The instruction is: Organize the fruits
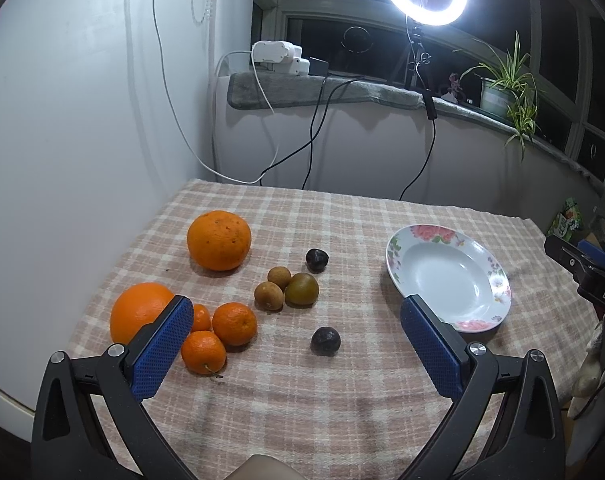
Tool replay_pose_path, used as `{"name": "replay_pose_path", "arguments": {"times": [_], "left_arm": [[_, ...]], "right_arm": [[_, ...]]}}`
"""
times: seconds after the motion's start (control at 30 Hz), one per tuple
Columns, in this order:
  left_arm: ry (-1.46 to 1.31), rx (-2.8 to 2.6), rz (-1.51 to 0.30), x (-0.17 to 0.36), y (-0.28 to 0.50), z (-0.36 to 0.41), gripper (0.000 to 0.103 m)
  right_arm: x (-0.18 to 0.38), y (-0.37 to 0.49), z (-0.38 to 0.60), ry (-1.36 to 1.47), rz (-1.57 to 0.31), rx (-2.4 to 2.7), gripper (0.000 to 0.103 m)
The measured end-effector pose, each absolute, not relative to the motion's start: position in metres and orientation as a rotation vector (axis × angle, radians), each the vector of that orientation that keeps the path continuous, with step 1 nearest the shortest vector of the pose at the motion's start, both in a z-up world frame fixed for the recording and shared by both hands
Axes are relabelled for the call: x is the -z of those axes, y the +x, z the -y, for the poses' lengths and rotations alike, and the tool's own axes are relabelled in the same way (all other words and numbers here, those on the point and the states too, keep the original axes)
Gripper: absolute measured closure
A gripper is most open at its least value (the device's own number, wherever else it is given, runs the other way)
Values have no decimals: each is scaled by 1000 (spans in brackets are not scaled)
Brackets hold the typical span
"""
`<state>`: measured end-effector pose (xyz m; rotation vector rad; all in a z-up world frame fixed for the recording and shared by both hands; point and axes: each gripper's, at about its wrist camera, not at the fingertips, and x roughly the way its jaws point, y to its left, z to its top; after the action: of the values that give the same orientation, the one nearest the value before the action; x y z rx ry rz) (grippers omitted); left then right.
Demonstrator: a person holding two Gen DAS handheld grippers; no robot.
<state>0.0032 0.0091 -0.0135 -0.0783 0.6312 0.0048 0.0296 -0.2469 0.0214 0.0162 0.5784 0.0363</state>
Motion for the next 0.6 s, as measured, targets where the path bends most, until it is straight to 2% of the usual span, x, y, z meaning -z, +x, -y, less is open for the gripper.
{"name": "replay_pose_path", "arguments": {"times": [0.6], "left_arm": [[-79, -6, -633, 15, 2, -7, 1]], "right_arm": [[-20, 31, 244, 15, -586, -41, 0]]}}
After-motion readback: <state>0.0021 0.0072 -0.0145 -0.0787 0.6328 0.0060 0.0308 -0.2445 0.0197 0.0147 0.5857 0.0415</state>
